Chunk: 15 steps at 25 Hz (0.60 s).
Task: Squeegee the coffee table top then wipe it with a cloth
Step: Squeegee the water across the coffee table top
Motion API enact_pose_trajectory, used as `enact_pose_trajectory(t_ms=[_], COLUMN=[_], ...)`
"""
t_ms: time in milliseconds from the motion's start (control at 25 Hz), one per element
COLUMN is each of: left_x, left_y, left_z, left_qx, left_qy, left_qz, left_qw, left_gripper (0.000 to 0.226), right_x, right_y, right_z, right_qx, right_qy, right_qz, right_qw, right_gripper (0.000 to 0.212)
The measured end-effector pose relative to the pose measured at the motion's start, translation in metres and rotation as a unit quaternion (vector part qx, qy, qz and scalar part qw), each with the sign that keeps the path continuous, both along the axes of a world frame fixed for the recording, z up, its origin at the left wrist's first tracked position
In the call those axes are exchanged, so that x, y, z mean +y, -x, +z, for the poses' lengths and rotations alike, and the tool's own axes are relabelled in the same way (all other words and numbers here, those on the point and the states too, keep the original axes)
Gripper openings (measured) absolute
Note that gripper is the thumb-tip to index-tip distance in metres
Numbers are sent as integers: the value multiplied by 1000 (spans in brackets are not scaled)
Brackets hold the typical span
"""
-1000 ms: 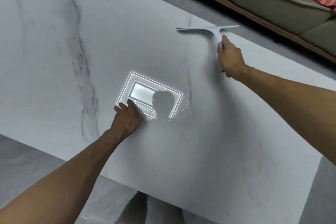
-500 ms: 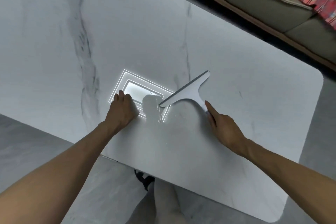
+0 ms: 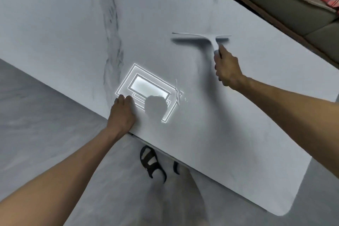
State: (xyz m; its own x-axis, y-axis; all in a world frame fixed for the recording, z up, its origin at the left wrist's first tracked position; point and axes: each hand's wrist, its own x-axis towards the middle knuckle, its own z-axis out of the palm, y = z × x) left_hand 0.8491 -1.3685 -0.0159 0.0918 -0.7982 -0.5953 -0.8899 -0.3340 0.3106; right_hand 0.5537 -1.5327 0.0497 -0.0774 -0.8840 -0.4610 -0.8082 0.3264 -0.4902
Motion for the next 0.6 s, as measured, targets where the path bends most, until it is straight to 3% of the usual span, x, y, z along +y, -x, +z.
enact_pose_trajectory(t_ms=[80,240,440,520,600], left_x=[6,13,30,35,38], left_y=[-7,-10,-4,2,7], left_z=[-4,-5,1,7,11], left_qx=[-5,3,31,2,-46], left_qy=[11,30,39,70,103], left_qz=[-9,-18,21,90,133], left_qw=[1000,999,999,993,985], left_gripper=[54,45,39,17,27], right_x=[-10,52,152,176,185], right_y=[-37,-69,6,47,79], right_z=[-20,-41,-33,-19,-2], right_qx=[-9,30,69,107,133], right_qy=[-8,15,-18,-52,-75], right_qz=[-41,95,268,319,337], right_qw=[999,995,961,940,929], right_gripper=[47,46,48,51,52])
